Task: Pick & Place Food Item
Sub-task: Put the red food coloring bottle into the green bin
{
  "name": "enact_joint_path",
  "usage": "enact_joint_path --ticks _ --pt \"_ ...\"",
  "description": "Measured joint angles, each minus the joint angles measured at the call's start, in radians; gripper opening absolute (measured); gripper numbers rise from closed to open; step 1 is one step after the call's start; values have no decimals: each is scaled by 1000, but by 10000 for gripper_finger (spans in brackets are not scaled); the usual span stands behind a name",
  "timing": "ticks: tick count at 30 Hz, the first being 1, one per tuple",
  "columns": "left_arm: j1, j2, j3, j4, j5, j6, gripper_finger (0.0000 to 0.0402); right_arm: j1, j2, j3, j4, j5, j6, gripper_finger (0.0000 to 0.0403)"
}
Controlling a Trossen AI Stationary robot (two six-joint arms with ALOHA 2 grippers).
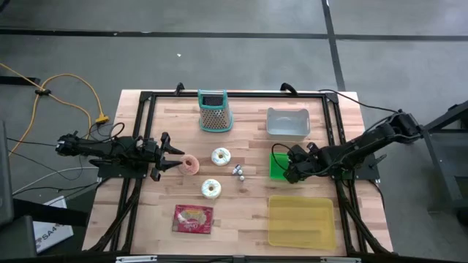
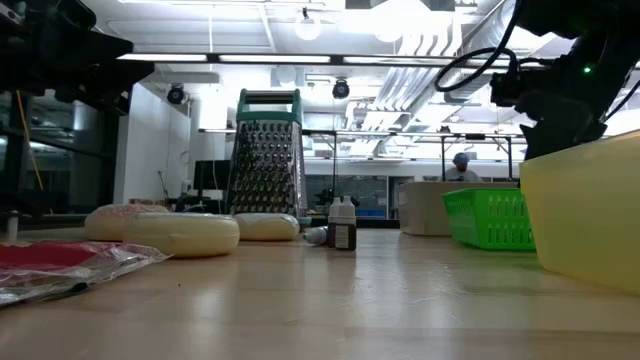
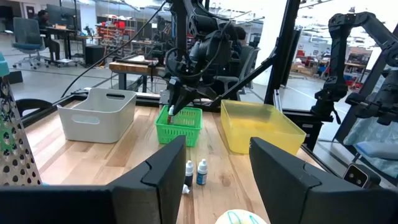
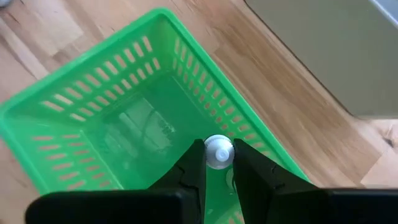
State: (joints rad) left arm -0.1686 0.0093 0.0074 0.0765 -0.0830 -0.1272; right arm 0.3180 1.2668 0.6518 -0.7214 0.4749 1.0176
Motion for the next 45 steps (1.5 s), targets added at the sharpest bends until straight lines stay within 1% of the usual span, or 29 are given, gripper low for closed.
enact_joint_path --ticks 5,16,19,28,45 --pt "0 0 0 0 0 0 170 0 47 0 17 0 12 53" --pt "0 0 0 0 0 0 170 0 80 1 22 -5 72 53" --pt "0 1 0 0 0 0 170 0 79 1 15 -4 84 54" --pt "0 1 0 0 0 0 170 0 83 1 15 -9 85 81" --pt "0 1 0 0 0 0 170 0 83 1 15 -10 85 84"
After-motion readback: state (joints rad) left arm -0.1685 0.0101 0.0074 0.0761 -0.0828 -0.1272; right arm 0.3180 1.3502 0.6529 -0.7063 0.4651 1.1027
